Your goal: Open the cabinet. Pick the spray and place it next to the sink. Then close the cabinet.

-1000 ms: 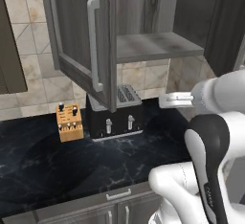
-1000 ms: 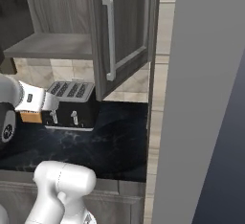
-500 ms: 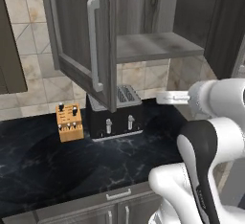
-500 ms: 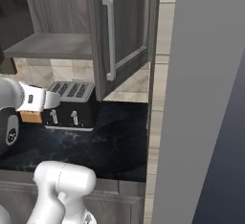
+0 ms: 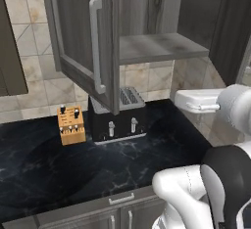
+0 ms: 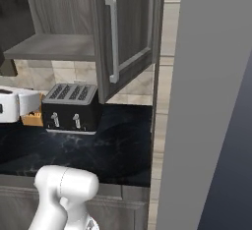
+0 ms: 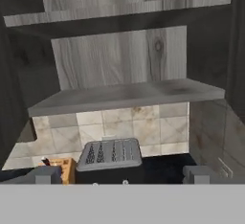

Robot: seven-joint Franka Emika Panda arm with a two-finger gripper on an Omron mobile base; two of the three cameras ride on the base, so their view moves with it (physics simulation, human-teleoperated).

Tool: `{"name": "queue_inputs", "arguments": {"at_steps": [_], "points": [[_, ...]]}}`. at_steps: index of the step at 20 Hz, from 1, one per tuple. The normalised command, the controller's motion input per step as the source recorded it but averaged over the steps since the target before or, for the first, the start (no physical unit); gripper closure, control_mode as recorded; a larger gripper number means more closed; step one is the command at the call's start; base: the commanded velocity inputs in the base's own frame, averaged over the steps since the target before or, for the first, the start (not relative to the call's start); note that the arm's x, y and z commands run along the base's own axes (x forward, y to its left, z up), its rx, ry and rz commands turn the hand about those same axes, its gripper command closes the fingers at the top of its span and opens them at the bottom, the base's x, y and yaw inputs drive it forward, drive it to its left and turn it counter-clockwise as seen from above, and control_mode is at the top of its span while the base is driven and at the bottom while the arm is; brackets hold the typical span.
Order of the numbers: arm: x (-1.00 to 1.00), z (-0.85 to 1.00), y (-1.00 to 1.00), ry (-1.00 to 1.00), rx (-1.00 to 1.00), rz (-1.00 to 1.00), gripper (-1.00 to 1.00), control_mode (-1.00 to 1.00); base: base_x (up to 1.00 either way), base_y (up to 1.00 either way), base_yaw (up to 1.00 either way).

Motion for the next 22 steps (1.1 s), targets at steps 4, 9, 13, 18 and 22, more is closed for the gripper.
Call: {"name": "queue_inputs", "arguments": {"at_steps": [4,9,13,18,22], "points": [[-0.59,0.12,0.0,-0.19,0.0,0.0,-1.0,-1.0,0.0,0.0,0.0],[-0.59,0.0,0.07,0.0,0.0,-0.02,-1.0,-1.0,0.0,0.0,0.0],[-0.43,0.0,0.23,0.0,0.0,-0.03,-1.0,-1.0,0.0,0.0,0.0],[-0.06,0.04,0.26,0.0,-0.04,-0.02,-1.0,-1.0,0.0,0.0,0.0],[0.0,0.0,0.29,-0.02,-0.08,-0.01,-1.0,-1.0,0.0,0.0,0.0]]}}
